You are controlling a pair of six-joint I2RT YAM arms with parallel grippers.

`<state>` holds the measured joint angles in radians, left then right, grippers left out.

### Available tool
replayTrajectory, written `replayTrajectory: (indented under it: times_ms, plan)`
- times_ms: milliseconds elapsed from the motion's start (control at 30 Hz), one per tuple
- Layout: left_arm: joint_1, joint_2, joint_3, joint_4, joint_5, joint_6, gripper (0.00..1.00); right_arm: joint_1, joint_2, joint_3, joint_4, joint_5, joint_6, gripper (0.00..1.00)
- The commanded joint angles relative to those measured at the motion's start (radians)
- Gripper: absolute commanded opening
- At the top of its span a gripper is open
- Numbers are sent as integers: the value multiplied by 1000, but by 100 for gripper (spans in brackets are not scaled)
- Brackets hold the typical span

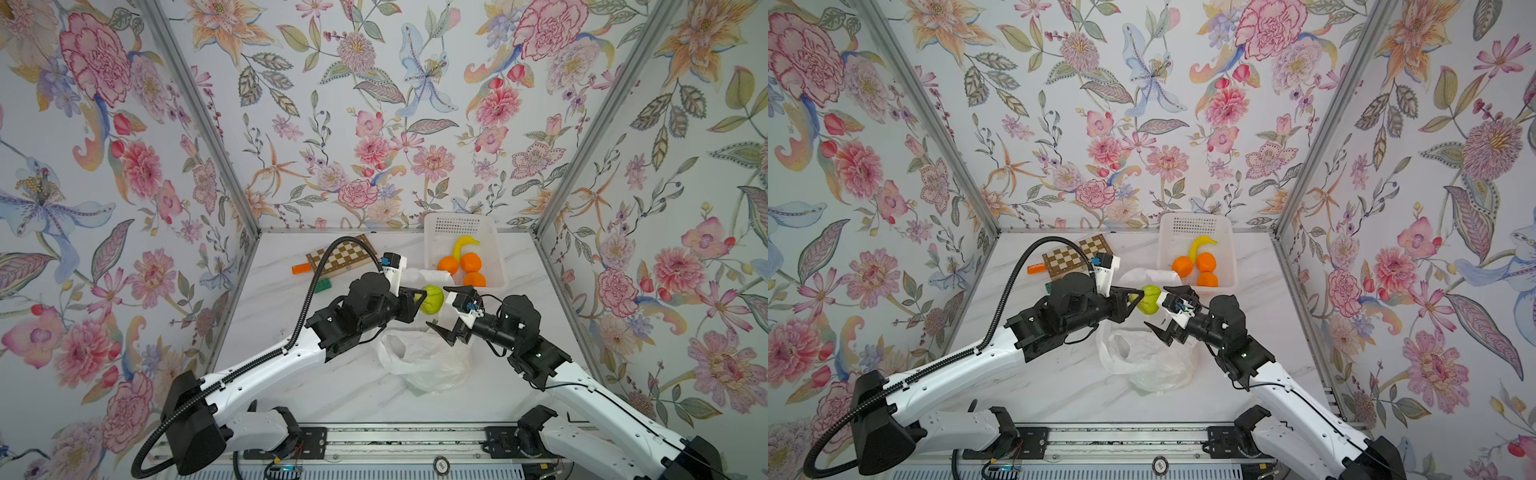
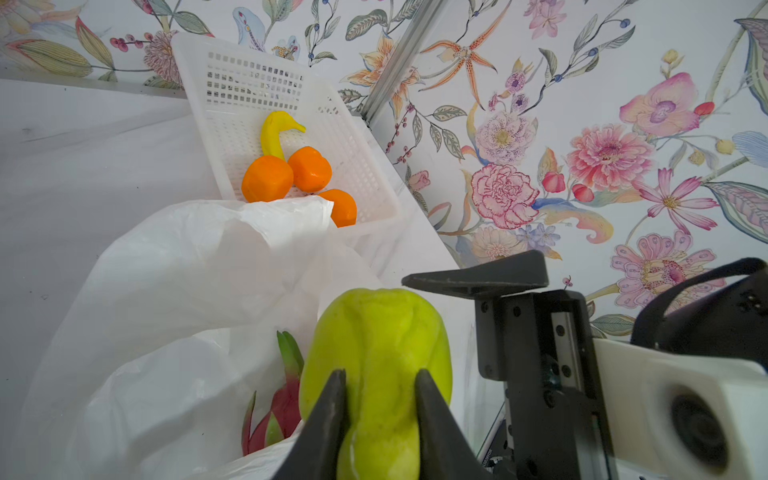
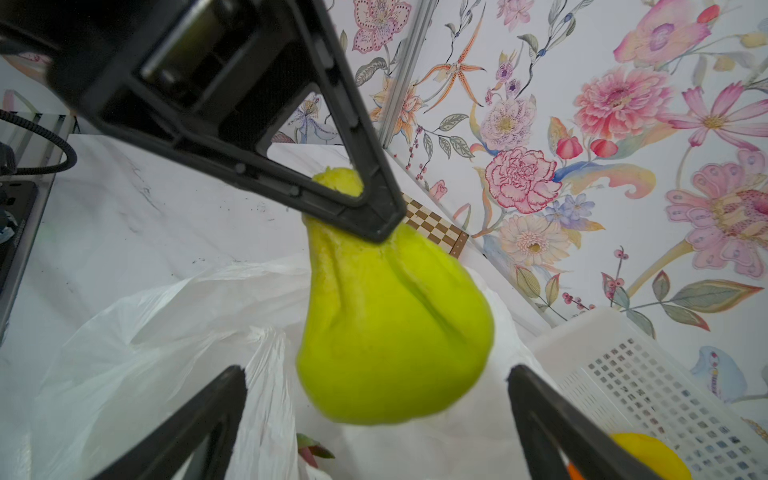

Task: Untie the knot of the plastic bag and take out the fruit
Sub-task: 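Close the right gripper on the green pear held up by the left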

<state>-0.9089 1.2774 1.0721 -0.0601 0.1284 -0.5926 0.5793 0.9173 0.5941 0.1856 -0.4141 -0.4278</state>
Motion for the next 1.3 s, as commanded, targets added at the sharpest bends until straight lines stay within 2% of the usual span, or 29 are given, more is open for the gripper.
replayTrajectory:
  times_ms: [0,100,333,500,567,667,767,900,1067,1267]
  plan:
    - [-24,19,47,-9,20,-3,29,19,32,49,-8,3,-59,99]
    - [-37,33,60,-10,26,-1,29,27,56,58,-4,-14,-65,94]
    - [-49,41,68,-14,26,3,29,30,54,52,14,-37,-46,73]
    - [-48,42,72,-15,27,7,29,31,52,56,0,-58,-27,61]
    - [-50,43,72,-16,24,8,38,31,52,56,4,-70,-12,58]
    - [-49,33,74,-20,11,16,65,30,45,53,16,-66,15,53]
    - [-49,6,74,-38,-20,39,81,25,32,50,37,-32,40,51]
    - [-48,-45,88,-94,-93,80,89,-16,20,53,84,5,108,49]
    - [-48,-114,76,-136,-188,123,93,-150,61,91,160,-25,322,45]
    - [-49,-145,51,-155,-213,113,96,-267,184,218,83,-19,557,45]
